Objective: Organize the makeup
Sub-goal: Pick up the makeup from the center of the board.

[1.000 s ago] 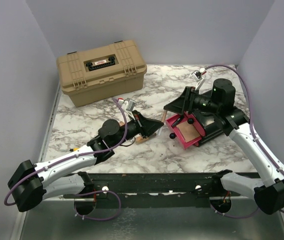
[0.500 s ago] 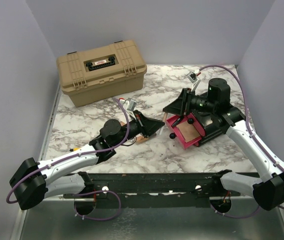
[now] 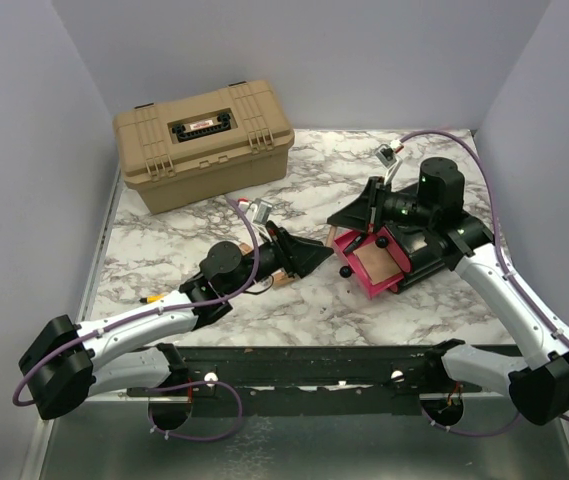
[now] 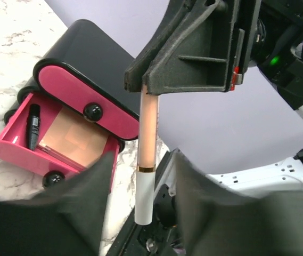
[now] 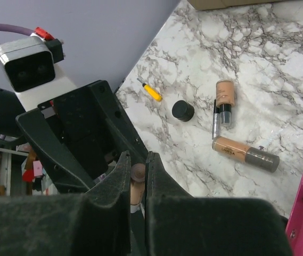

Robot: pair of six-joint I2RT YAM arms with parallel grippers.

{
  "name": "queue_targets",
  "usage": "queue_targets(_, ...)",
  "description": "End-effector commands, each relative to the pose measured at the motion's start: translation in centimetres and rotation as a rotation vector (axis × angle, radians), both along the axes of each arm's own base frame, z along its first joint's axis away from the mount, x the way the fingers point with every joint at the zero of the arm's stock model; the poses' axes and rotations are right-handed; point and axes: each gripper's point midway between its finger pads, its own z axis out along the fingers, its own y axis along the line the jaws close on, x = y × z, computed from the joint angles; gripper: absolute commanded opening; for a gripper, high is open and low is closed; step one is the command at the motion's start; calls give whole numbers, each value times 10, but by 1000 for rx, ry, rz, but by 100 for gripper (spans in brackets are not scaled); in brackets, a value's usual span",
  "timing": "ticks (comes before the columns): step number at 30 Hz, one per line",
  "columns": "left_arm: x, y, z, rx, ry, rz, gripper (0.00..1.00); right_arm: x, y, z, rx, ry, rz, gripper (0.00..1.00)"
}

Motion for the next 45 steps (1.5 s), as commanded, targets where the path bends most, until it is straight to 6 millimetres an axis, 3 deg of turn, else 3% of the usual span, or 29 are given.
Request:
queue_targets(1,-1,1,-9,8,10,1,65,5,-4,4,-3,-27,-55,0)
queue_targets(3,-4,-1,-14,24,10,-19,70,14,-7,3,-5,-18,-115,0)
queue_targets(7,-5,0,-27,46,25,-25,70,29,-11,6,28,8,-218,0)
queue_targets(12,0,-3,-26,57,9,-12,53,40,-16,6,36,48,-301,1)
queue_targets(18,9,-3,-16,44,-7,33,26,37,-17,10,43,34,-301,2)
queue_targets(25,16,8,-2,-12,-12,105,25,36,-12,-4,16,60,-257,4)
queue_targets(33,15,8,5,-54,-13,103,22,33,-4,-5,29,60,-194,6)
queue_targets(36,13,5,5,-55,-17,84,15,35,-4,-6,29,63,-200,6)
queue_targets(38,12,4,2,-50,-12,81,6,35,-4,-6,29,59,-203,7)
queue_targets(40,13,4,1,-49,-9,81,0,36,-5,-9,15,56,-202,12)
queue_targets(45,16,8,-5,-19,8,111,0,42,-20,-11,-56,24,-290,28)
